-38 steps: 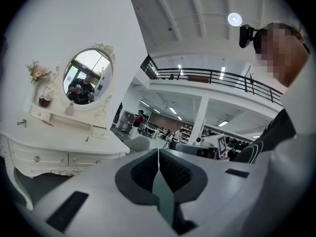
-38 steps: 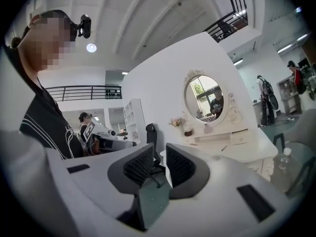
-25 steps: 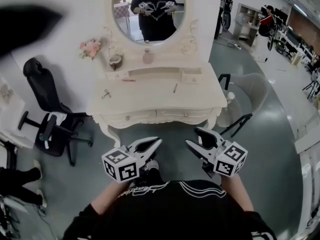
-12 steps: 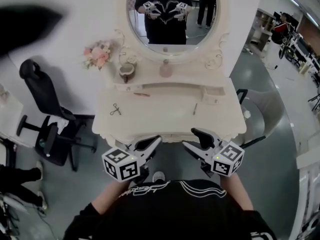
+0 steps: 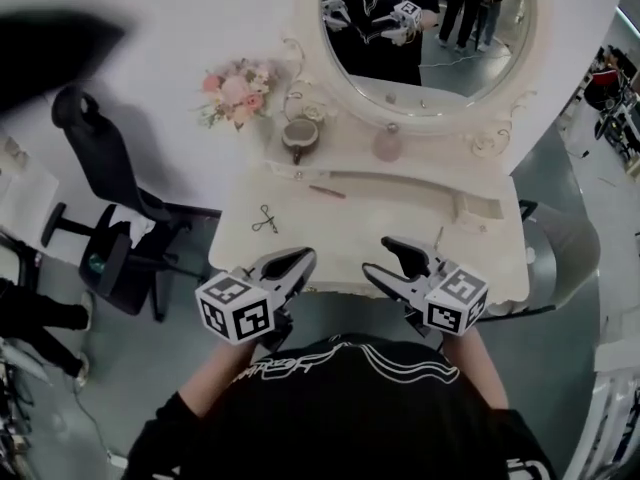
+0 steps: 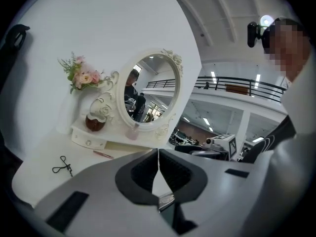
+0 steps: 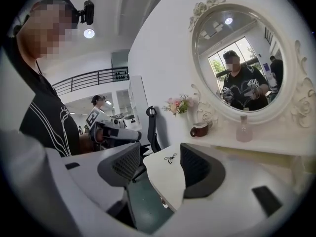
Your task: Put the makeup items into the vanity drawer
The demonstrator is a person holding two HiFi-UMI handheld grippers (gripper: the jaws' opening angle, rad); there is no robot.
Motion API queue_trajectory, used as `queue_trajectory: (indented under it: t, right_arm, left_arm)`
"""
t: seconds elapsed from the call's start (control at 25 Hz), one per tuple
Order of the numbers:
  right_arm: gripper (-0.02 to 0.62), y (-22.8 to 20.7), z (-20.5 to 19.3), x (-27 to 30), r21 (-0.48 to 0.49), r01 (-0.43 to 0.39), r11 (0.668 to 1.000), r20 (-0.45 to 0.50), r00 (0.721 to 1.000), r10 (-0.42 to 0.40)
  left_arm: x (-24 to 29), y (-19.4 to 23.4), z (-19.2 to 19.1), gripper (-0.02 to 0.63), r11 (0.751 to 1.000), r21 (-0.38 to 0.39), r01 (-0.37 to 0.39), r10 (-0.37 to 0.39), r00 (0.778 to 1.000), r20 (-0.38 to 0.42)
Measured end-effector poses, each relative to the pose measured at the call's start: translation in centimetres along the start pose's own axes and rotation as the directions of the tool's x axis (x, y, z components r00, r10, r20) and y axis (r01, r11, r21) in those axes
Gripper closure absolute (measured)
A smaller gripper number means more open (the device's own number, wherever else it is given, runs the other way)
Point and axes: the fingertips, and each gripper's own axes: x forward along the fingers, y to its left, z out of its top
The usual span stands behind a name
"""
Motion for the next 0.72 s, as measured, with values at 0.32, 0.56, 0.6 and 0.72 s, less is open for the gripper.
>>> queue_trajectory:
  t: [0.32,0.56,0.6,0.72]
  right_arm:
    - [0.337,-0.1,-1.3,7.1,0.017,-0.115,0.993,-0.069,0.991,0.115]
    - [0.337,-0.5,-2.7,12.1,0.049,-0.192,0.98,-0.127,0.972,0.197]
    - [0.337,-0.6,-3.0,13.0,0.059,-0.202,0.978,-0.135,0.969,0.209]
    - [0.337,-0.9,-4.2,15.7,0.063,-0.218,0.974,-0.166,0.96,0.225]
  left_arm:
    - [-3.7,6.1,-0.7,0.578,0.984,-0.082,-0.16,0.162,0.986,0.024]
    - [-5.7,9.6,-1.3,0.578,0.953,-0.138,-0.271,0.278,0.96,0.04]
    - [-5.9,10.2,-1.5,0.578,0.945,-0.146,-0.292,0.3,0.953,0.041]
    - [-6.3,11.7,-1.9,0.578,0.923,-0.171,-0.344,0.355,0.934,0.041]
